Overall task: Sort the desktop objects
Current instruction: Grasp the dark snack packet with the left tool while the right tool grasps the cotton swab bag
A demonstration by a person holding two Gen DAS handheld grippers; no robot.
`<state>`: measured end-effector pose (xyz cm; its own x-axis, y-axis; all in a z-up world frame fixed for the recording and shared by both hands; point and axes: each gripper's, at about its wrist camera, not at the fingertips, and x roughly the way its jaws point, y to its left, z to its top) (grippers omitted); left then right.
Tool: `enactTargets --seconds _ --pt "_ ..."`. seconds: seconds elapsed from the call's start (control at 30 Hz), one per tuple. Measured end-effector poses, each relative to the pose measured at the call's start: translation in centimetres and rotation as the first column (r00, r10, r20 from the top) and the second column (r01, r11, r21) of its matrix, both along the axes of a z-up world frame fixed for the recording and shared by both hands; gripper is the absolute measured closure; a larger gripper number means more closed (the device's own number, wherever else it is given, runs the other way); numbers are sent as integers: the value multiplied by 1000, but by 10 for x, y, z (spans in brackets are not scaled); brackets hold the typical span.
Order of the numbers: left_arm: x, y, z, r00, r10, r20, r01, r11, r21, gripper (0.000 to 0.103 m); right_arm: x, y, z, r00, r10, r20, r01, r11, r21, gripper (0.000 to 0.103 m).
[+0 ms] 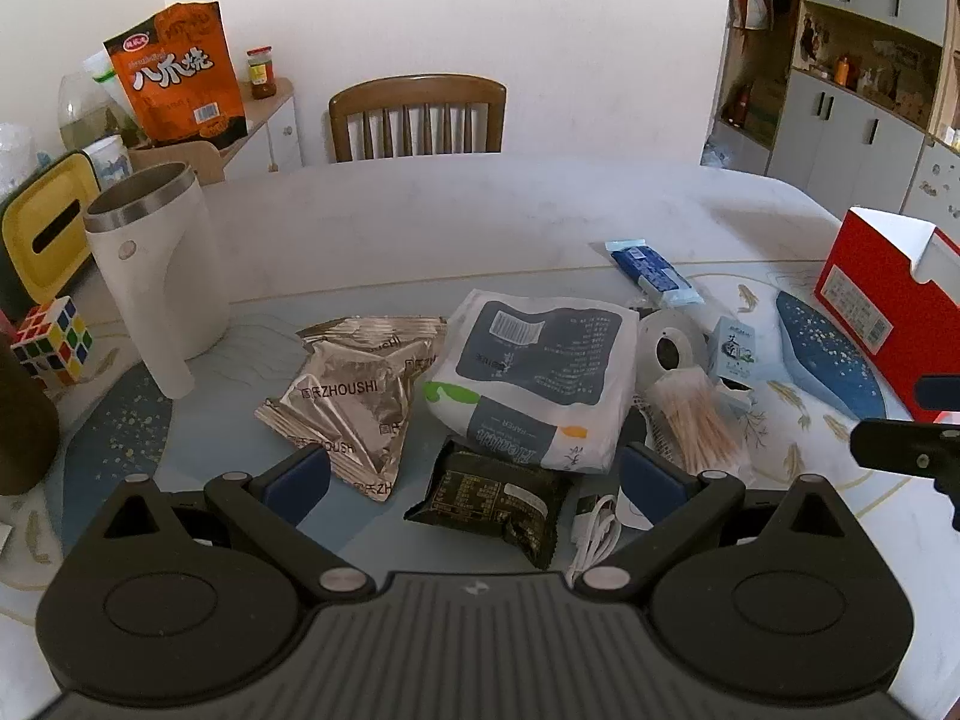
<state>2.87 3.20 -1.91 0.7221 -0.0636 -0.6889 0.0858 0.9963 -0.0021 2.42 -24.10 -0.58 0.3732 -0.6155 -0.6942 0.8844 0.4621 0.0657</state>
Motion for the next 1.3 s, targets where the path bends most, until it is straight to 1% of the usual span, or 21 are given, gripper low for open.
enactTargets --seconds 0.17,0.37,0.57,0.77,0.93,1.03,1.13,1.23,1.3 --pt "4 5 -4 999 -43 -12 43 999 -20 0 9 -5 -5 1000 -9 -3 9 1000 20 20" --pt "11 10 -15 998 -58 -23 57 998 -37 0 22 -15 -15 1000 -9 -4 10 999 51 21" --pt "16 11 -28 996 -85 -26 84 996 -35 1 34 -27 -30 999 -19 -29 21 997 77 22" --pt "23 7 -41 992 -124 -37 123 992 -29 1 40 -45 -43 999 -32 -32 36 993 117 22" --pt "28 1 -49 988 -143 -64 142 990 -23 1 44 -57 -55 999 -23 -31 27 986 167 23" --pt "31 0 -53 985 -154 -73 153 988 -24 3 47 -61 -58 999 -24 -37 30 985 169 23" --pt "32 -2 -56 984 -160 -81 159 987 -27 5 49 -65 -60 999 -37 -37 43 982 182 25" --pt "33 -2 -57 983 -165 -82 163 986 -35 7 49 -69 -62 999 -36 -31 41 980 194 28" --pt "34 -2 -57 981 -172 -83 169 985 -43 10 49 -71 -63 999 -45 -18 48 978 205 32"
